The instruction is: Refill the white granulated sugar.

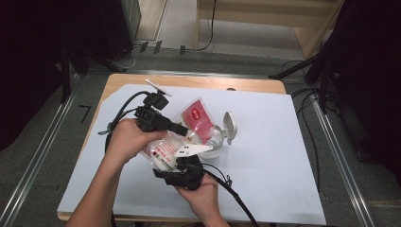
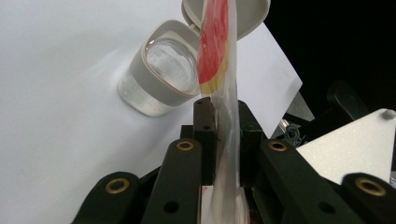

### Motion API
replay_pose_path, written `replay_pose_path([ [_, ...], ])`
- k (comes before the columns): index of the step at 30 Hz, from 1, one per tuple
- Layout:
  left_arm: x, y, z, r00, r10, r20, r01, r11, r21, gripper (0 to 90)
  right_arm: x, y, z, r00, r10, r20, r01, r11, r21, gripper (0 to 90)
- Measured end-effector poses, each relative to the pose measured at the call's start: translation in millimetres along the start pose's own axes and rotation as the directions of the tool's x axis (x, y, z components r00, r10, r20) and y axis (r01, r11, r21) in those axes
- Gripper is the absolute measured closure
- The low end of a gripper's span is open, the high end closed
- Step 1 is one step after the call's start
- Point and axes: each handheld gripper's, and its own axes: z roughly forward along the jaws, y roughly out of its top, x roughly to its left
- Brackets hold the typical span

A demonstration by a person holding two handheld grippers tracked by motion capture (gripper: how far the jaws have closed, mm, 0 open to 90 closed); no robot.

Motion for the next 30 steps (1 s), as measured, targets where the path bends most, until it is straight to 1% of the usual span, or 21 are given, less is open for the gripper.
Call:
replay_pose_path([
  [2, 0.7, -0.1, -1.6, 1.0000, 0.006, 0.000, -0.006, 1.0000, 0.001, 81.1, -1.0, 0.3, -1.7, 0.9999, 0.006, -0.010, -0.006, 1.000, -0.014, 63.4],
  [3, 0.9, -0.3, -2.6, 0.9999, 0.011, 0.006, -0.011, 0.9999, -0.013, 80.8, -1.3, 0.5, -2.4, 0.9996, 0.010, -0.024, -0.011, 1.000, -0.025, 63.4],
  [4, 0.2, -0.5, -2.7, 0.9996, 0.024, 0.013, -0.024, 0.9995, -0.019, 80.8, -1.3, 0.5, -2.4, 0.9996, 0.010, -0.024, -0.011, 1.000, -0.025, 63.4],
  [5, 0.3, 0.5, -2.4, 0.9992, 0.023, 0.033, -0.022, 0.9997, -0.013, 76.9, -1.8, 1.9, -3.5, 0.9978, 0.030, -0.059, -0.033, 0.999, -0.037, 63.4],
  [7, -2.0, 1.6, -2.1, 0.9994, 0.021, 0.027, -0.021, 0.9997, -0.012, 73.3, -2.4, 2.5, -3.3, 0.9965, 0.041, -0.072, -0.045, 0.998, -0.047, 63.5],
  [8, -2.0, 1.6, -2.1, 0.9994, 0.021, 0.027, -0.021, 0.9997, -0.012, 73.4, -2.4, 2.5, -3.3, 0.9965, 0.041, -0.072, -0.045, 0.998, -0.047, 63.5],
  [9, -3.0, 3.0, -2.1, 0.9997, 0.020, 0.015, -0.020, 0.9998, -0.006, 74.4, -4.1, 3.0, -3.6, 0.9954, 0.046, -0.084, -0.050, 0.997, -0.052, 63.5],
  [11, -2.6, 5.0, -1.7, 0.9997, 0.020, 0.012, -0.020, 0.9998, -0.001, 73.4, -6.5, 3.2, -4.1, 0.9908, 0.062, -0.120, -0.069, 0.996, -0.057, 63.6],
  [13, -3.1, 6.8, -0.4, 0.9999, 0.004, 0.015, -0.004, 1.0000, -0.002, 72.7, -8.6, 4.1, -4.7, 0.9852, 0.077, -0.153, -0.088, 0.994, -0.066, 63.4],
  [14, -4.3, 8.0, 0.6, 1.0000, 0.000, -0.006, 0.000, 1.0000, 0.002, 75.3, -9.1, 5.1, -4.9, 0.9865, 0.072, -0.147, -0.083, 0.994, -0.066, 63.4],
  [15, -5.3, 9.7, 1.0, 0.9998, 0.008, -0.018, -0.007, 0.9998, 0.019, 79.1, -8.9, 6.0, -5.3, 0.9890, 0.065, -0.133, -0.074, 0.995, -0.065, 63.4],
  [16, -5.3, 9.7, 1.0, 0.9998, 0.008, -0.018, -0.007, 0.9998, 0.019, 82.7, -8.4, 6.8, -5.0, 0.9915, 0.050, -0.120, -0.057, 0.996, -0.062, 63.1],
  [17, -9.3, 13.2, 4.2, 0.9994, 0.005, -0.035, -0.004, 0.9994, 0.036, 85.0, -7.4, 7.7, -4.7, 0.9940, 0.038, -0.103, -0.044, 0.997, -0.057, 62.5],
  [18, -9.3, 13.2, 4.2, 0.9994, 0.005, -0.035, -0.004, 0.9994, 0.036, 86.4, -7.4, 7.7, -4.7, 0.9940, 0.038, -0.103, -0.044, 0.997, -0.057, 62.5],
  [20, -11.4, 16.9, 6.8, 0.9989, -0.003, -0.047, 0.005, 0.9991, 0.043, 87.2, -5.4, 9.9, -3.5, 0.9969, 0.025, -0.074, -0.029, 0.998, -0.047, 61.1],
  [21, -12.6, 19.8, 8.1, 0.9973, -0.036, -0.065, 0.038, 0.9986, 0.035, 86.8, -4.4, 11.3, -3.9, 0.9975, 0.021, -0.067, -0.024, 0.998, -0.051, 58.5],
  [22, -12.6, 19.8, 8.1, 0.9973, -0.036, -0.065, 0.038, 0.9986, 0.035, 86.4, -4.1, 12.6, -4.2, 0.9985, 0.009, -0.055, -0.012, 0.999, -0.050, 57.2],
  [24, -12.9, 22.2, 9.3, 0.9971, -0.044, -0.061, 0.046, 0.9986, 0.025, 85.3, -3.7, 13.9, -4.2, 0.9986, 0.012, -0.051, -0.015, 0.999, -0.047, 56.5],
  [26, -13.6, 22.5, 10.4, 0.9973, -0.053, -0.051, 0.054, 0.9985, 0.011, 84.1, -4.3, 15.8, -4.7, 0.9989, 0.015, -0.045, -0.017, 0.998, -0.056, 58.1],
  [27, -13.0, 22.2, 11.4, 0.9982, -0.053, -0.029, 0.054, 0.9986, 0.003, 82.7, -4.5, 16.2, -5.4, 0.9993, 0.010, -0.036, -0.012, 0.999, -0.052, 60.5],
  [30, -12.5, 21.7, 11.1, 0.9987, -0.046, -0.021, 0.046, 0.9989, 0.000, 81.6, -4.4, 16.1, -5.4, 0.9992, 0.012, -0.038, -0.014, 0.998, -0.054, 61.2],
])
